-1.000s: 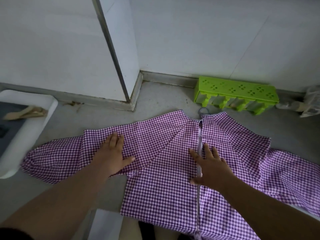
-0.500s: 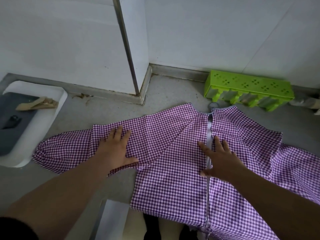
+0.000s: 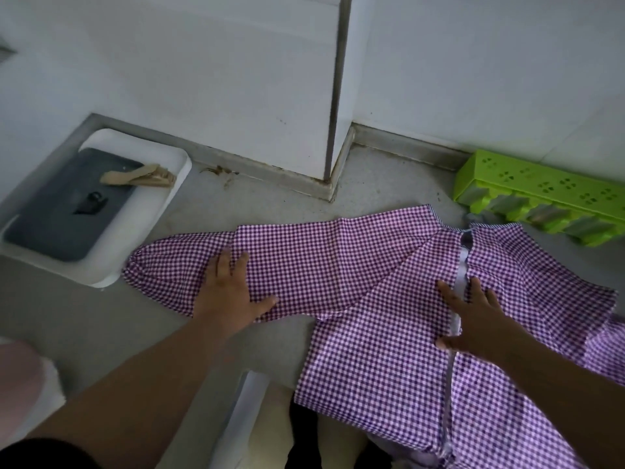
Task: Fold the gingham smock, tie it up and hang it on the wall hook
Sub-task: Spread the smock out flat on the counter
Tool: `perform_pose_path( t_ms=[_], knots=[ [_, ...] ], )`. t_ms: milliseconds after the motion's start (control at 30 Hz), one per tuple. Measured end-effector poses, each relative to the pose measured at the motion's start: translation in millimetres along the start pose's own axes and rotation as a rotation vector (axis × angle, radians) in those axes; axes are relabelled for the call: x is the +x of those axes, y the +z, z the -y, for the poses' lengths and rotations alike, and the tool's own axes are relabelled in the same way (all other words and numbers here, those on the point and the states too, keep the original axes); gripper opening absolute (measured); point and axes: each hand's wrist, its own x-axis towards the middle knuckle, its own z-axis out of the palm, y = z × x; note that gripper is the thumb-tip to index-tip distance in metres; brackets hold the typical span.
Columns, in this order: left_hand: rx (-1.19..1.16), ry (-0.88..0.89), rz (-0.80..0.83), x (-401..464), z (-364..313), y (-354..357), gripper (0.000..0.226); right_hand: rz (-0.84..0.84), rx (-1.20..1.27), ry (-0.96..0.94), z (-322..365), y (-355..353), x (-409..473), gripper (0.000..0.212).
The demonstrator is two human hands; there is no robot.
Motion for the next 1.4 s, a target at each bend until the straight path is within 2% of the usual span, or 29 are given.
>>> perform_pose_path(
  t_ms=[100,167,334,400,467,534,600,800,867,934,1001,1034,1101,1167,1234,1334,1401],
  knots=[
    [-0.148,0.033,-0.065,7.9,11.0,-8.7,0.118,0.000,0.011,0.014,-6.3,5.0,7.9,0.134],
    [-0.098,0.088,-0.027,9.2,15.5,-10.9,0.111,0.010,0.016,0.031,-3.5,2.7,7.7,0.132],
    [0.069,-0.071,0.123,16.1,29.3,-21.5,0.111,0.011,-0.024,0.016,3.3,-5.8,3.6,0.128],
    [0.106,-0.097,0.134,19.4,24.9,-29.1,0.112,0.004,-0.037,0.016,4.0,-6.6,1.4,0.127],
    [0.086,-0.016,0.079,19.9,9.8,-31.2,0.105,0.001,-0.040,0.016,4.3,-6.1,0.6,0.127],
    [0.132,0.117,0.121,20.7,-5.9,-26.1,0.099,0.003,-0.048,0.018,4.6,-5.4,-0.3,0.129],
    [0.198,0.105,0.220,19.1,-13.4,-20.0,0.106,0.003,-0.045,0.014,3.7,-5.1,-0.7,0.127],
    [0.375,-0.122,0.347,22.0,-23.4,-41.3,0.135,-0.009,-0.042,-0.001,4.1,-3.8,0.9,0.128],
    [0.383,-0.023,0.243,23.7,-52.7,-50.5,0.120,-0.012,-0.004,-0.002,0.0,-2.7,0.8,0.132],
    [0.290,0.248,0.133,20.1,-95.3,-52.4,0.095,-0.028,0.013,-0.011,-3.8,0.6,1.5,0.136],
    [0.204,0.460,0.166,8.2,-144.3,-43.1,0.081,-0.060,0.041,-0.021,-4.2,-2.4,-5.9,0.138],
    [0.215,0.494,0.229,1.9,-163.1,-34.4,0.082,-0.077,0.054,-0.020,-3.3,-5.1,-11.1,0.135],
    [0.348,0.433,0.348,-6.4,-185.2,-13.0,0.098,-0.120,0.106,-0.036,-6.0,-6.5,-23.3,0.123],
    [0.467,0.354,0.370,-7.2,-184.6,-0.1,0.116,-0.142,0.080,-0.102,-9.6,-0.4,-34.0,0.120],
    [0.527,0.324,0.350,-3.9,-181.1,-2.6,0.124,-0.120,-0.006,-0.156,-10.7,10.6,-43.1,0.122],
    [0.528,0.516,0.248,-8.0,-209.5,-8.5,0.120,-0.112,-0.038,-0.162,-14.1,19.9,-46.9,0.127],
    [0.450,0.651,0.272,-18.5,-243.5,-5.0,0.117,-0.125,0.015,-0.162,-14.5,18.7,-47.4,0.126]
  ],
)
